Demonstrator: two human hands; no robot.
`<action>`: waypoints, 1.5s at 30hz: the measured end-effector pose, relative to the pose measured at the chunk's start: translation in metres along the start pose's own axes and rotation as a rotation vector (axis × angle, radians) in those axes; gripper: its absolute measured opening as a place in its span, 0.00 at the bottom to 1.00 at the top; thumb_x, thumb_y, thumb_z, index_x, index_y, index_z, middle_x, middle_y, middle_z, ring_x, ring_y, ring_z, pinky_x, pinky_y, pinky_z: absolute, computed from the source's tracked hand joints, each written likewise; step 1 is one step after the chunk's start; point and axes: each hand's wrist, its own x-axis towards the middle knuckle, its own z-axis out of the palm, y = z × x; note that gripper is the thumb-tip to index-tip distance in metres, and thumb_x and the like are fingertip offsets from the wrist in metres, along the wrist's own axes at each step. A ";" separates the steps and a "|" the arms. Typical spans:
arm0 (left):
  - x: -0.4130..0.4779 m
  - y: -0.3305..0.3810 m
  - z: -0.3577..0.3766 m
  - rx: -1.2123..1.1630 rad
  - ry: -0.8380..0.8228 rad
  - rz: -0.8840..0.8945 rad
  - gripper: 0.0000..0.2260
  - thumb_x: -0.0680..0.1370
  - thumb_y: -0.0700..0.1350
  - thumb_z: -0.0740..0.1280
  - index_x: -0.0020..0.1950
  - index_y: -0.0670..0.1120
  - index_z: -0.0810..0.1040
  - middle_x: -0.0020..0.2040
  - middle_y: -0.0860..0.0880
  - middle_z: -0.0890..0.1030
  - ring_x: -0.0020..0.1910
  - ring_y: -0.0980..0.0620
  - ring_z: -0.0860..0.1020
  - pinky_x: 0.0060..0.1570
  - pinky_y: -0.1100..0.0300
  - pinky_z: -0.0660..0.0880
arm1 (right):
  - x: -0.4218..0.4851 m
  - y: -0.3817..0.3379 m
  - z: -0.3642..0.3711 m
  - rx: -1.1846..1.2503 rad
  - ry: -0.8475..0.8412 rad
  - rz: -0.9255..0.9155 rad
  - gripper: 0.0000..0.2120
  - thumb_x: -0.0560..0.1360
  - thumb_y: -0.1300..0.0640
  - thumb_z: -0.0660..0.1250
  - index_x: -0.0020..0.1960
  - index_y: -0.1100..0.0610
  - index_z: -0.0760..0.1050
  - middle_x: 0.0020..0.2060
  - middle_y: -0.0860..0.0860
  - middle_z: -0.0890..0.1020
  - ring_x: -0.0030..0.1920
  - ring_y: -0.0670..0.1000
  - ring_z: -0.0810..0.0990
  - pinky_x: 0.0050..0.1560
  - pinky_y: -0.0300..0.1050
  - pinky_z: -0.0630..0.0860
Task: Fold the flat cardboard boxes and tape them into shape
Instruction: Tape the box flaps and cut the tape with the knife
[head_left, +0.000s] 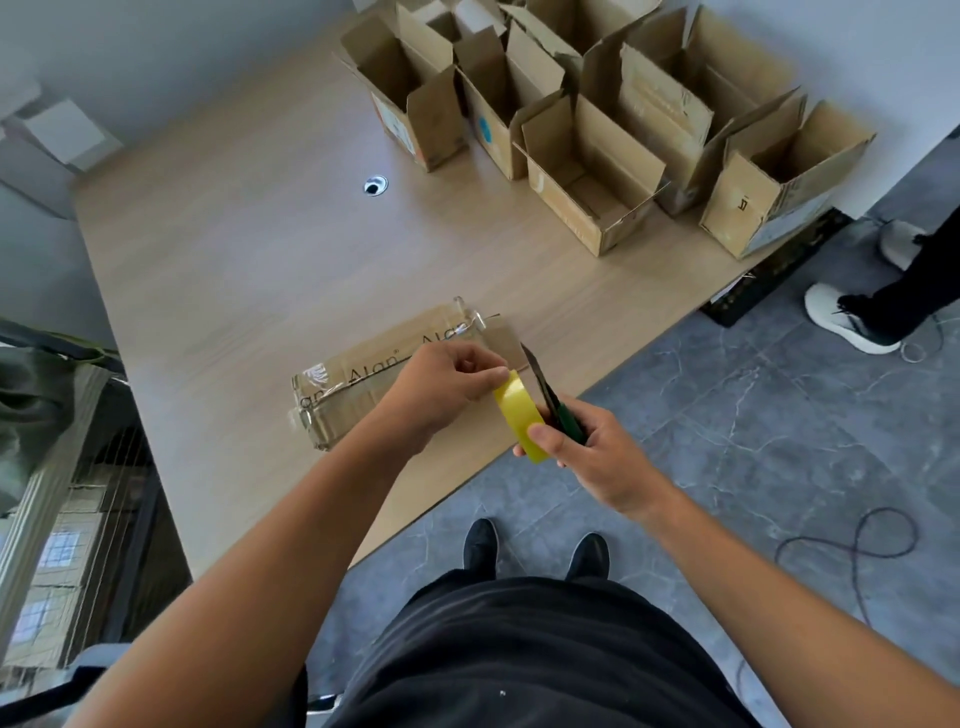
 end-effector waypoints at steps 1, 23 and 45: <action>0.002 -0.001 -0.004 0.004 -0.015 -0.014 0.04 0.78 0.41 0.73 0.51 0.43 0.84 0.38 0.46 0.80 0.38 0.52 0.76 0.42 0.59 0.75 | 0.001 0.001 0.002 -0.001 0.015 0.001 0.07 0.82 0.54 0.66 0.56 0.56 0.79 0.44 0.55 0.85 0.43 0.44 0.82 0.44 0.32 0.75; 0.052 -0.027 -0.079 0.144 -0.161 0.280 0.08 0.81 0.48 0.69 0.49 0.44 0.78 0.46 0.40 0.83 0.40 0.51 0.78 0.49 0.44 0.79 | 0.061 -0.015 0.080 -0.039 0.535 0.068 0.11 0.76 0.41 0.72 0.47 0.48 0.81 0.41 0.53 0.87 0.39 0.47 0.84 0.32 0.34 0.73; 0.174 -0.034 -0.094 0.304 -0.060 0.237 0.06 0.84 0.47 0.63 0.49 0.48 0.71 0.46 0.48 0.83 0.39 0.56 0.84 0.38 0.58 0.76 | 0.050 0.047 0.056 -0.424 0.862 0.348 0.15 0.78 0.42 0.69 0.39 0.51 0.76 0.25 0.40 0.74 0.27 0.40 0.72 0.31 0.41 0.67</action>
